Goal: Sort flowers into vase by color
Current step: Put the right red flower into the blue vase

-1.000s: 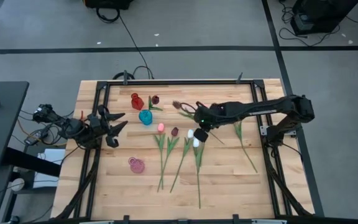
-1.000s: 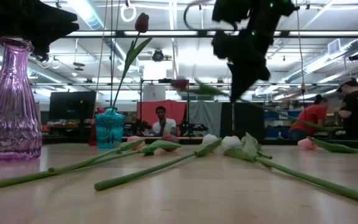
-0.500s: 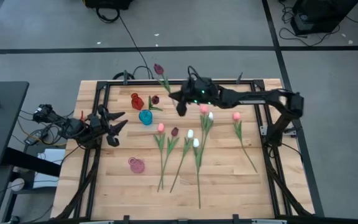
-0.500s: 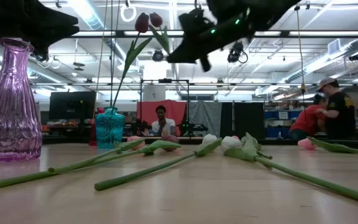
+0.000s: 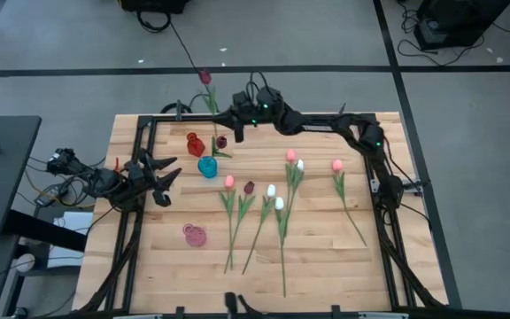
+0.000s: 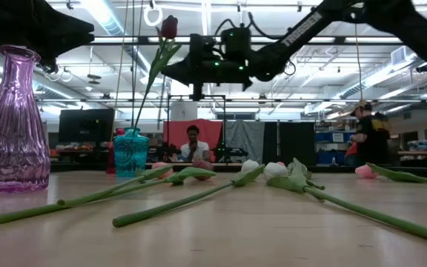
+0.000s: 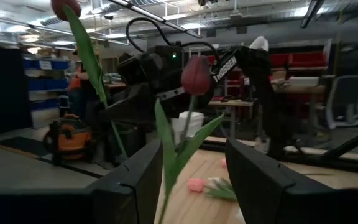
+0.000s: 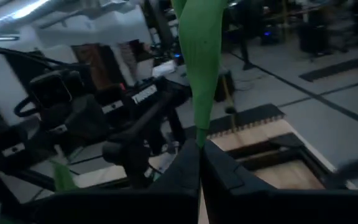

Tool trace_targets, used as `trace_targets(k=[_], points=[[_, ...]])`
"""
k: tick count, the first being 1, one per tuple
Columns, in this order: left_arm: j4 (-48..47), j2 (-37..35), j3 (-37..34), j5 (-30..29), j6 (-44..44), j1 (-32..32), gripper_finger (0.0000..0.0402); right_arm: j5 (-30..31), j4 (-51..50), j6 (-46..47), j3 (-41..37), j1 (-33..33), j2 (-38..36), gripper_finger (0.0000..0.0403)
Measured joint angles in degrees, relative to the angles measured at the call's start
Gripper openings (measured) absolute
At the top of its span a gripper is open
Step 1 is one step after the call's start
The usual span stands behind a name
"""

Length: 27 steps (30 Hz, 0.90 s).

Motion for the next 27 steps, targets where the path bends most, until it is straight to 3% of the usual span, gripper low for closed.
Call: trace_targets(k=[10,27], points=[[-0.1,0.0,0.0,-1.1,0.3,0.0,0.0182,-7.6,0.0,0.5,13.7,0.5,7.8,0.0012],[0.0,0.0,0.0,-1.5,0.3,0.0,0.0182,-7.0,-3.9,-11.1,14.3,4.7,8.5,0.0012]])
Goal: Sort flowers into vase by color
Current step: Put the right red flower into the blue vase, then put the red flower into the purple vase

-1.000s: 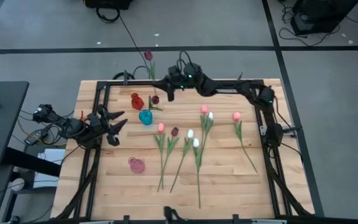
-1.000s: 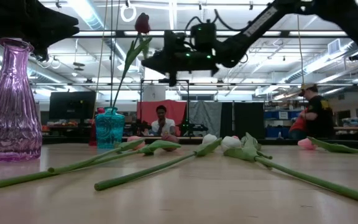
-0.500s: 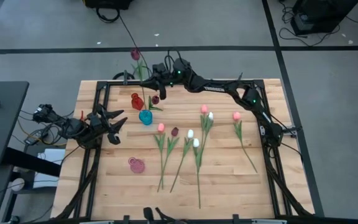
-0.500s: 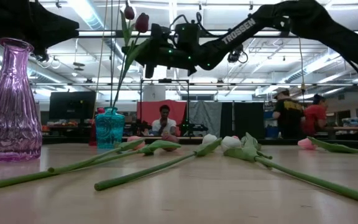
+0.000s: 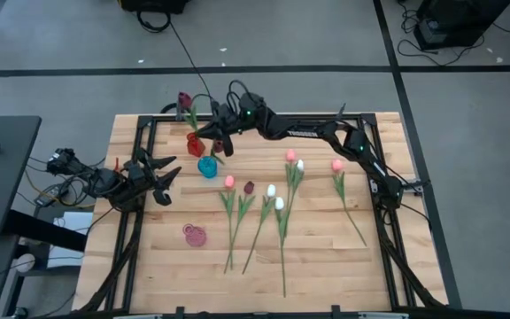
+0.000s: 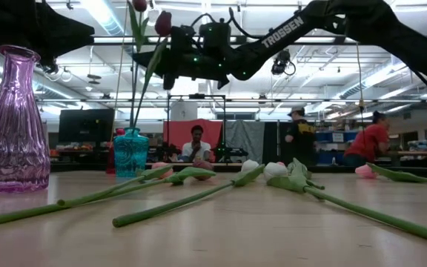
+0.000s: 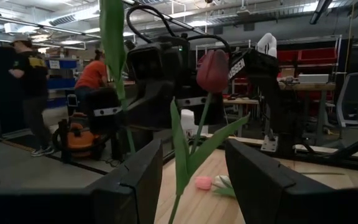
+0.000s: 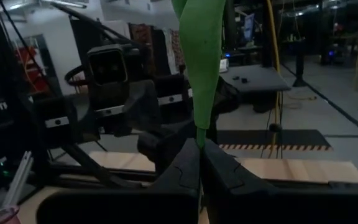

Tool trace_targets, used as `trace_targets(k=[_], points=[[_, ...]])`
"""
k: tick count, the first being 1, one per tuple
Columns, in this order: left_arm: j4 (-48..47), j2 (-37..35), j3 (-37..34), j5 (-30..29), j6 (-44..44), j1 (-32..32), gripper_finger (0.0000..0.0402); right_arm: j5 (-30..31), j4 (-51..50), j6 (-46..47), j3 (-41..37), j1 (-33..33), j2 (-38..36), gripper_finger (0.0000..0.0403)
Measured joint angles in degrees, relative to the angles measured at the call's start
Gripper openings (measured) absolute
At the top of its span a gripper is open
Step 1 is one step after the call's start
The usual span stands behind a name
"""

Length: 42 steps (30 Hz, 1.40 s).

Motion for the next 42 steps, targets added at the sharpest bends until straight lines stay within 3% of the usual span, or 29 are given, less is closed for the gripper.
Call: trace_targets(k=[13,20,28,42], points=[[0.0,0.0,0.0,0.0,0.0,0.0,0.0182,0.4,-10.1,-9.7,0.0,0.3,0.0,0.0030],[-0.1,0.0,0.0,0.1,0.0,0.0,0.0182,0.2,-14.3,-12.5,0.0,0.4,-0.2,0.0102],[-0.2,0.0,0.0,0.1,0.0,0.0,0.0182,4.0,-31.7,-18.2,0.0,-0.2,-2.1,0.0185],[-0.2,0.0,0.0,0.1,0.0,0.0,0.0182,13.2,-55.3,-26.5,0.0,-0.6,-12.5,0.0244]])
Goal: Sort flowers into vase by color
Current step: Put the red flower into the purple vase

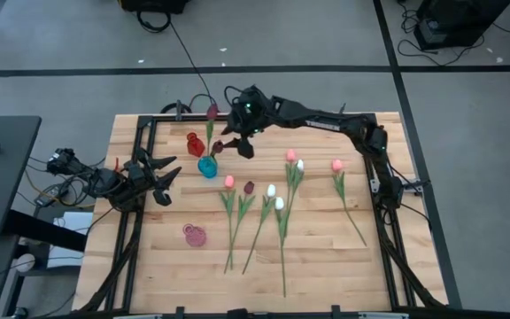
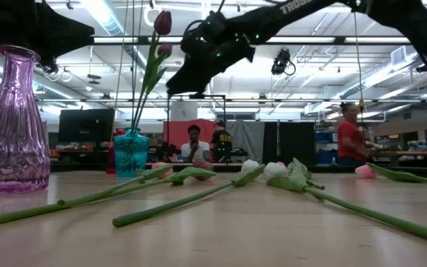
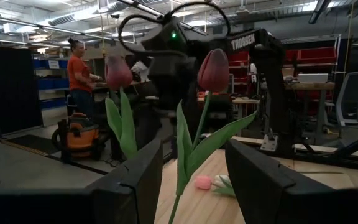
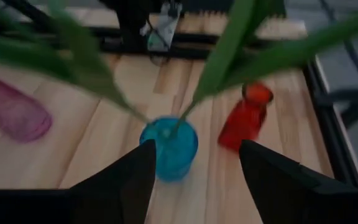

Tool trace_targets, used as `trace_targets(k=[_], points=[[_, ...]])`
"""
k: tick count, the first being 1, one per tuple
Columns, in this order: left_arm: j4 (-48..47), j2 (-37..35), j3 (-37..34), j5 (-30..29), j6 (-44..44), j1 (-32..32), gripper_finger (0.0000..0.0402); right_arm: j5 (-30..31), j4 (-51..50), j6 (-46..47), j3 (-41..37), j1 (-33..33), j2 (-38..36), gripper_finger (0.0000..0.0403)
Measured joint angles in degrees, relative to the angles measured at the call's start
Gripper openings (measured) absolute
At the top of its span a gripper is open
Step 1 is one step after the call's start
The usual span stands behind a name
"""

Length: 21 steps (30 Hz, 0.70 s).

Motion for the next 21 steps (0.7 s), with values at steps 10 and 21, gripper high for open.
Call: trace_targets(k=[10,21], points=[[0.1,0.0,0.0,0.1,-0.2,0.0,0.0182,23.1,-21.4,16.2,-6.4,8.0,-1.8,0.0222],[0.2,0.0,0.0,2.3,-4.9,0.0,0.0182,39.9,-18.8,49.8,-10.4,25.6,-1.8,0.0191]])
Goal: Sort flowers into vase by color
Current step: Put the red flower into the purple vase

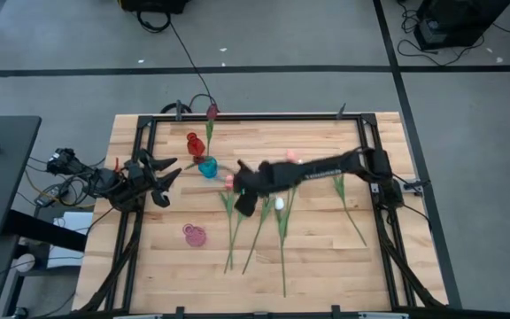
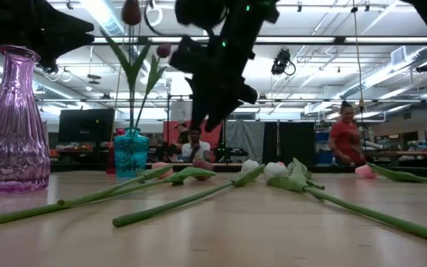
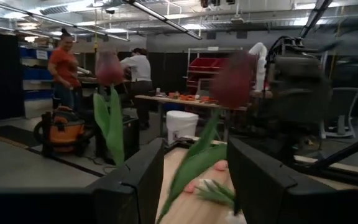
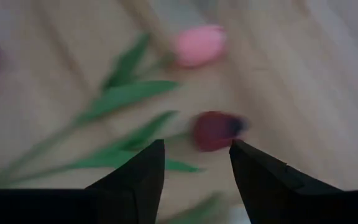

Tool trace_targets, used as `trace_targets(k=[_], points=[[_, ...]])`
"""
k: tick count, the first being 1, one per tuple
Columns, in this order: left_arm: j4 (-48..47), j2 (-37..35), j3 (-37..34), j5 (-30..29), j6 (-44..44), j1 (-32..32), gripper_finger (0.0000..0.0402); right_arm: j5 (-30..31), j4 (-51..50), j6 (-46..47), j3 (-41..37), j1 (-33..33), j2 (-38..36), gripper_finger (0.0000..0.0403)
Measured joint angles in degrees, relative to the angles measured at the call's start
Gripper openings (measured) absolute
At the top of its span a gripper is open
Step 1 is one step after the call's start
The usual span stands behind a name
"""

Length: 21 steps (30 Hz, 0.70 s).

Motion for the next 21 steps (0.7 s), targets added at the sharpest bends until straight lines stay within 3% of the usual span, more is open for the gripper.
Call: trace_targets(k=[7,15,21], points=[[-1.4,0.2,0.0,4.9,-4.6,0.0,0.0182,2.8,1.9,17.1,0.0,3.6,0.7,0.0170],[-2.1,0.3,0.0,5.9,-4.2,0.0,0.0182,-1.5,5.8,21.6,-0.2,3.5,5.1,0.0165],[-2.3,0.5,-0.1,5.2,-4.1,0.0,0.0182,2.4,6.0,24.6,0.0,3.0,4.8,0.0165]])
